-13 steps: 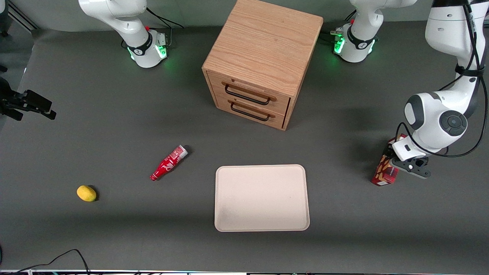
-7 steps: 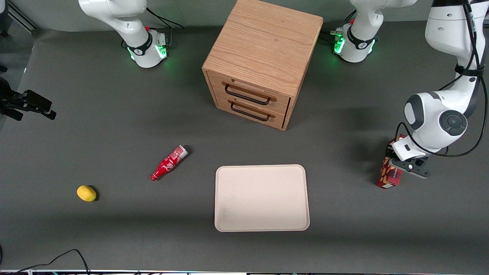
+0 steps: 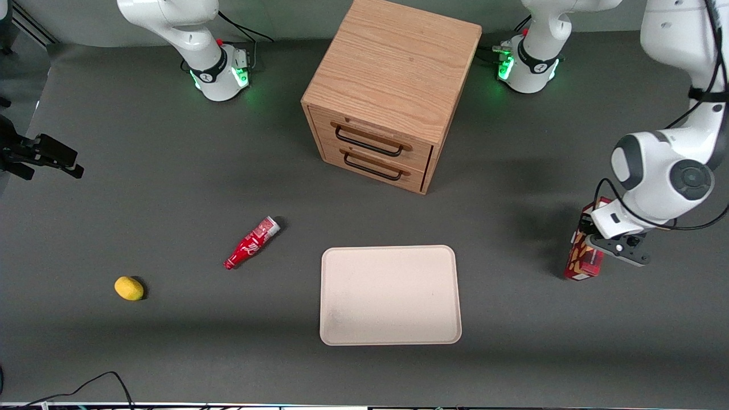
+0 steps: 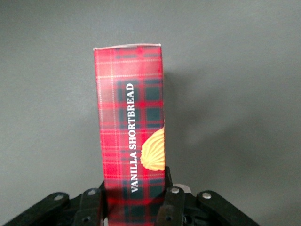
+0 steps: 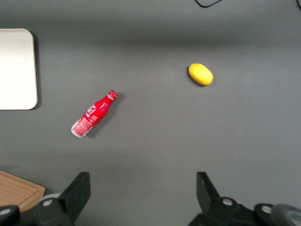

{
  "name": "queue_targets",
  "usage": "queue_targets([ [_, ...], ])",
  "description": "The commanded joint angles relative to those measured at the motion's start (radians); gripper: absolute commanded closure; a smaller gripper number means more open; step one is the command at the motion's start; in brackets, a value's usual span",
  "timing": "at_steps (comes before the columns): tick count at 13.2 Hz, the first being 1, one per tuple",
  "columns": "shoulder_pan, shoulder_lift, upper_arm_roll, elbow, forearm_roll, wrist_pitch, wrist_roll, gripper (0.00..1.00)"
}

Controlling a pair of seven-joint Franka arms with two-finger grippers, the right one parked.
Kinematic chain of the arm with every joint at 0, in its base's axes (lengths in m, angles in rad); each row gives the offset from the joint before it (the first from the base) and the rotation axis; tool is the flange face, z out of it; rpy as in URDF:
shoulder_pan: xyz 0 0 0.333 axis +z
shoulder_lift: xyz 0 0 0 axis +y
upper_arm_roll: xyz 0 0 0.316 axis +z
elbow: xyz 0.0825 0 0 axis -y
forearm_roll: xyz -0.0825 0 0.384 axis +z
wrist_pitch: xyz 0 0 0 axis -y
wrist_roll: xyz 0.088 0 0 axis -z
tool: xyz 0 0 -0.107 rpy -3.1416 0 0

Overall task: Place red cookie box on tray
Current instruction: 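Close the left gripper on the red shortbread box, then lift the box and carry it over the cream tray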

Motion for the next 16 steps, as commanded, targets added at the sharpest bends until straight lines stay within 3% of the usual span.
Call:
queue_targets([
  [1, -0.012, -0.048, 0.004, 0.219, -0.008, -0.323, -0.023, 1.00],
  [5, -0.026, -0.034, 0.004, 0.526, -0.010, -0.604, -0.069, 1.00],
  [9, -0.038, 0.024, -0.014, 0.751, -0.012, -0.773, -0.127, 1.00],
  [13, -0.047, 0.100, -0.103, 0.880, -0.007, -0.812, -0.288, 1.00],
  [16, -0.157, 0.217, -0.132, 1.006, -0.001, -0.809, -0.538, 1.00],
])
